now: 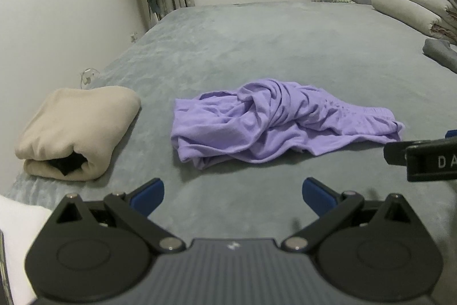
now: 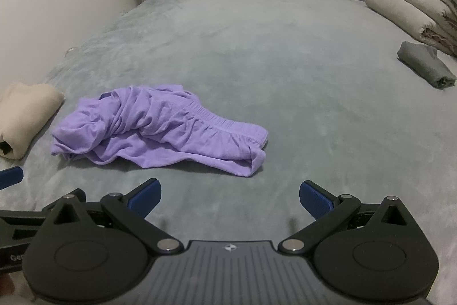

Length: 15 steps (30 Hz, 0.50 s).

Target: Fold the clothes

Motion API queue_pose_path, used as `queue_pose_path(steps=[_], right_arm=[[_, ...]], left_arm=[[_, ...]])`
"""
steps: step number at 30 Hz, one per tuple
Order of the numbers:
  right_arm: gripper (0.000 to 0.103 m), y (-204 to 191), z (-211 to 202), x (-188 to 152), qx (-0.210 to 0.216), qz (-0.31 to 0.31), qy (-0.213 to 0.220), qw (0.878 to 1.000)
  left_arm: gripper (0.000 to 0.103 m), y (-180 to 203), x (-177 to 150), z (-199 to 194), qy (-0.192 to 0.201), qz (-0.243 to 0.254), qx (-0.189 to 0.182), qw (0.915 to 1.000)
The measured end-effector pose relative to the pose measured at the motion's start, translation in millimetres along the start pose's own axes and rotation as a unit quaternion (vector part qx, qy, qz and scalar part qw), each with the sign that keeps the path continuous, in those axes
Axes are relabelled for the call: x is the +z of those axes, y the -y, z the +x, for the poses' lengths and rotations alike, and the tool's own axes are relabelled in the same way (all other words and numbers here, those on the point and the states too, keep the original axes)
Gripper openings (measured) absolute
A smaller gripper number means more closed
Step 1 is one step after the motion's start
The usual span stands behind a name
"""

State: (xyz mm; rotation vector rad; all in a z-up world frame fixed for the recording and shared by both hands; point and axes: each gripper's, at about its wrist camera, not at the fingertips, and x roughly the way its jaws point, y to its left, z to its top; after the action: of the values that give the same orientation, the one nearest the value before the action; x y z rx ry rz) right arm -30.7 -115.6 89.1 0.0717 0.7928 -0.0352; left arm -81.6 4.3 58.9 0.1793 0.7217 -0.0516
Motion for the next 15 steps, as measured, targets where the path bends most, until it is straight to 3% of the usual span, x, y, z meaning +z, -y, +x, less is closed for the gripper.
queue_pose_path(steps=[15], right_arm=[[0.103,-0.9,0.7,-1.2,0.004,0.000,0.005,1.000]], left_arm=[[0.103,-1.3,-0.3,3.8,-0.001,0.000,0.007,1.0000]])
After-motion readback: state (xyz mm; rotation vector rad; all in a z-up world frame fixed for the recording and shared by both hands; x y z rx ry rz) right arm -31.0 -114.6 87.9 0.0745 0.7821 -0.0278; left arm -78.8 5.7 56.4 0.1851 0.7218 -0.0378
